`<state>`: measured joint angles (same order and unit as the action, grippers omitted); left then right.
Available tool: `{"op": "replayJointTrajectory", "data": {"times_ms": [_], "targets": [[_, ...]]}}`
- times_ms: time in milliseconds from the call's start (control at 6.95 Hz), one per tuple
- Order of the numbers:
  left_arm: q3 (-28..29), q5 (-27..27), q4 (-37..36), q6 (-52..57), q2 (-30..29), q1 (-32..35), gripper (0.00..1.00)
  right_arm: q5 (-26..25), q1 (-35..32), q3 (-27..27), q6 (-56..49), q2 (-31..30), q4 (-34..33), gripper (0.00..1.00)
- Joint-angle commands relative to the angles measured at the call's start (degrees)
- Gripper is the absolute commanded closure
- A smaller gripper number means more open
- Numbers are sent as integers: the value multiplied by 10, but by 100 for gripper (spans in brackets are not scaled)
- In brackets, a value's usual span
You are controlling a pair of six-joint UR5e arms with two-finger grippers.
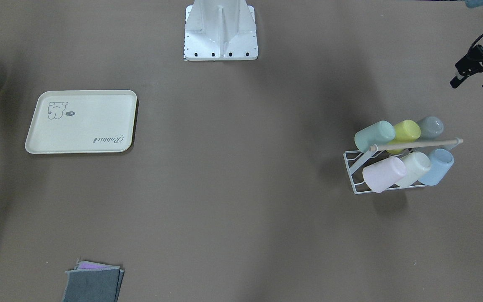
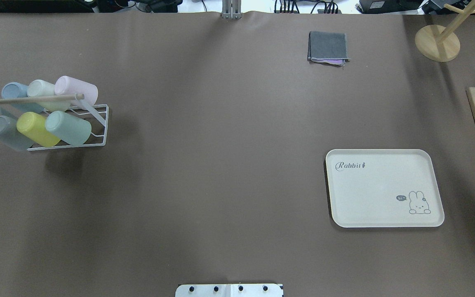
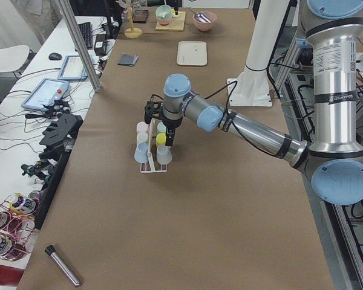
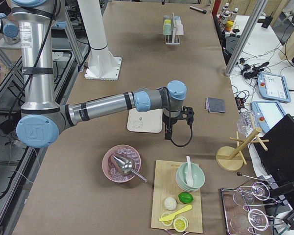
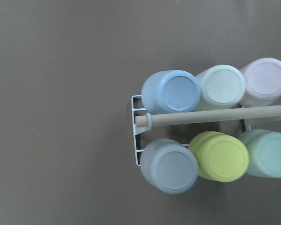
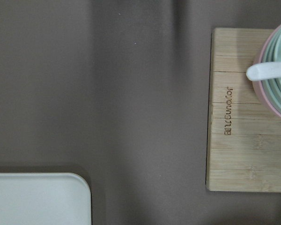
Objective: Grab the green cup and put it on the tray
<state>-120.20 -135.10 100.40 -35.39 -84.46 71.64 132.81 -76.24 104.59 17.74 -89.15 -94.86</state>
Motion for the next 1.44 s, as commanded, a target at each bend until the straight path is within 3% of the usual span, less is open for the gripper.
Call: {"op": "replayJointTrajectory", "data": {"times_ms": [0, 432, 576, 720, 1007, 1295], "targets": [[-6, 57, 3, -87, -52, -73, 2, 4, 30, 0, 66, 6, 10, 3], [-20, 183, 23, -193, -77, -191, 2, 13, 55, -26, 69, -20, 51, 3], [-20, 190, 28, -198, -77, -199, 2, 12, 69, -47, 91, -43, 124, 3], [-21, 200, 33, -197, -74, -202, 2, 11, 99, -53, 183, -51, 191, 4], [-61, 281, 95, -202, -3, -266, 2, 4, 137, -52, 255, -59, 232, 4], [-70, 370, 222, -259, 89, -342, 2, 0, 165, -54, 291, -94, 305, 3]]}}
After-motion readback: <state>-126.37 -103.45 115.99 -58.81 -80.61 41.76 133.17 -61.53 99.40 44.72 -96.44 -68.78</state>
